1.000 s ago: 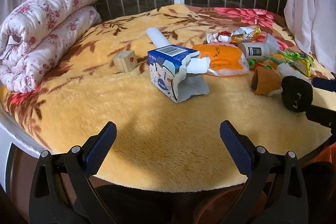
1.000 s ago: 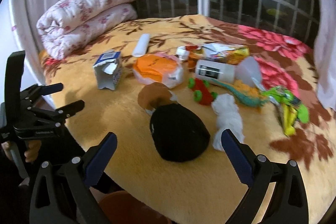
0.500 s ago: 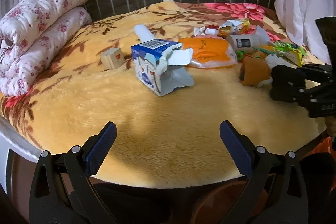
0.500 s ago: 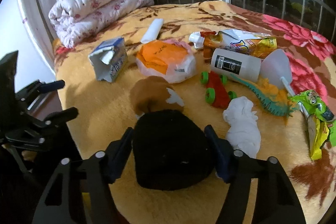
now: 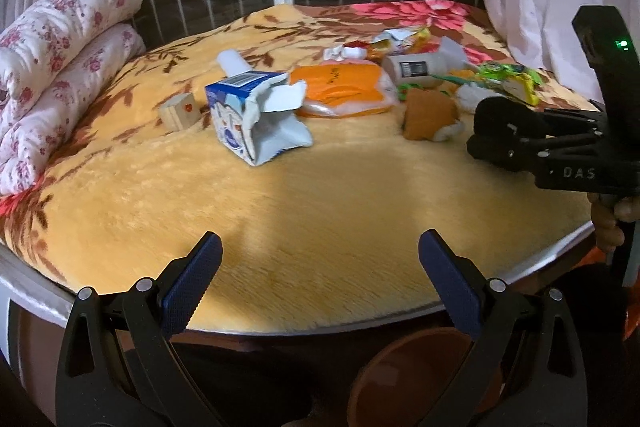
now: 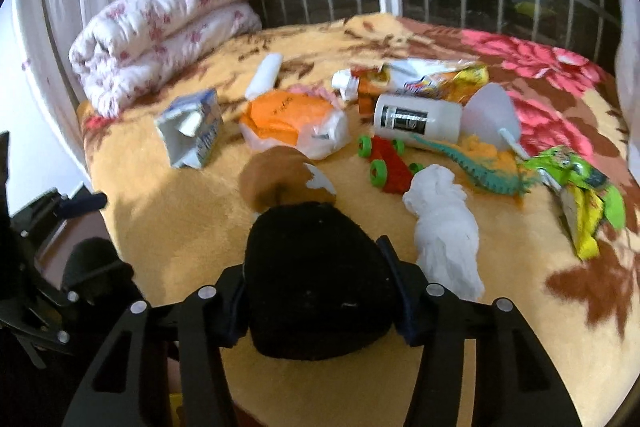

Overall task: Collect trash
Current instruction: 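Grasp the brown plush toy with the left tool while the right tool holds the black object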

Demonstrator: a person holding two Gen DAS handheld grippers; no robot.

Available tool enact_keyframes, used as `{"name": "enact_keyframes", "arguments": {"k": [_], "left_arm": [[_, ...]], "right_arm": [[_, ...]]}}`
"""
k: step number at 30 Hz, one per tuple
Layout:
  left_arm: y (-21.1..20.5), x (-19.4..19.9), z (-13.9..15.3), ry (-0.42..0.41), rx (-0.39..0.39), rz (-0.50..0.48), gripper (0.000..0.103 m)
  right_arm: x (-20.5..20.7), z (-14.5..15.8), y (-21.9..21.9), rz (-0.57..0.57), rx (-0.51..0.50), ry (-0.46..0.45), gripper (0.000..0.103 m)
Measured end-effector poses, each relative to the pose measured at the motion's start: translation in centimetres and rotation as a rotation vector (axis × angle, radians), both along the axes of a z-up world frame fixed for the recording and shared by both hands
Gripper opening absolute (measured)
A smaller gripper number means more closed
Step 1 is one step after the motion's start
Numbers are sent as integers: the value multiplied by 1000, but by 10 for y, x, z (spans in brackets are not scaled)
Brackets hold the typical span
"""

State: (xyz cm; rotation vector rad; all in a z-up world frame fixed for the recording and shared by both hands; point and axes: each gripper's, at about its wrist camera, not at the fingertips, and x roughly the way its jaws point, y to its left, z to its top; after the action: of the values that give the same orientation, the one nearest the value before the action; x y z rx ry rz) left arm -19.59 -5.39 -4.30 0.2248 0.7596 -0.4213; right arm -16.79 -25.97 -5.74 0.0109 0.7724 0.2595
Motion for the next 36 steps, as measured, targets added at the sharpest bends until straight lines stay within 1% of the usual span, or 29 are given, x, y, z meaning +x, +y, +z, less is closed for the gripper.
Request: {"name": "enact_keyframes", "arguments": {"k": [2,5,7,11,13,15,17,20,22,26,29,32,36], "left_arm": [[-2,-3,1,-4,-6,-13,96],[-12,-5,5,5,-35,-45,96],[-26,-4,10,9,-61,-79,96],[-60,6,15,-18,-71,-154,96],[-72,14,16,-7,-74,-169,96],[-82,24,17,7,-94,-183,96],[-90,34,18,0,-105,-177,96],[-102,51,15,8,-93,-153,96],[-111,62,10,13,-72,-142,96],[-123,77,-3,29,-32,-116,96],[-128,87,-12,55,-24,-98,96],[-130,91,-15,58,-30,-90,96],[-138,98,-21,58,9,-56,96]], "right_arm": [[-19,7,-2,-20,20,-47,54],[-49,15,-9,-86,7,-108,54],[-72,17,-16,-160,-6,-136,55],[-103,9,-31,-293,-40,-137,55],[-115,4,-36,-348,-81,-129,55],[-125,-2,-38,-377,-108,-129,55],[-134,-8,-39,-392,-101,-124,55],[-140,-19,-42,-425,-73,-114,55],[-139,-23,-45,-437,-46,-107,55],[-139,-25,-45,-437,-23,-112,56],[-137,-25,-44,-435,-21,-118,56],[-134,-28,-46,-440,-8,-116,56],[-131,-32,-48,-449,3,-112,56]]}}
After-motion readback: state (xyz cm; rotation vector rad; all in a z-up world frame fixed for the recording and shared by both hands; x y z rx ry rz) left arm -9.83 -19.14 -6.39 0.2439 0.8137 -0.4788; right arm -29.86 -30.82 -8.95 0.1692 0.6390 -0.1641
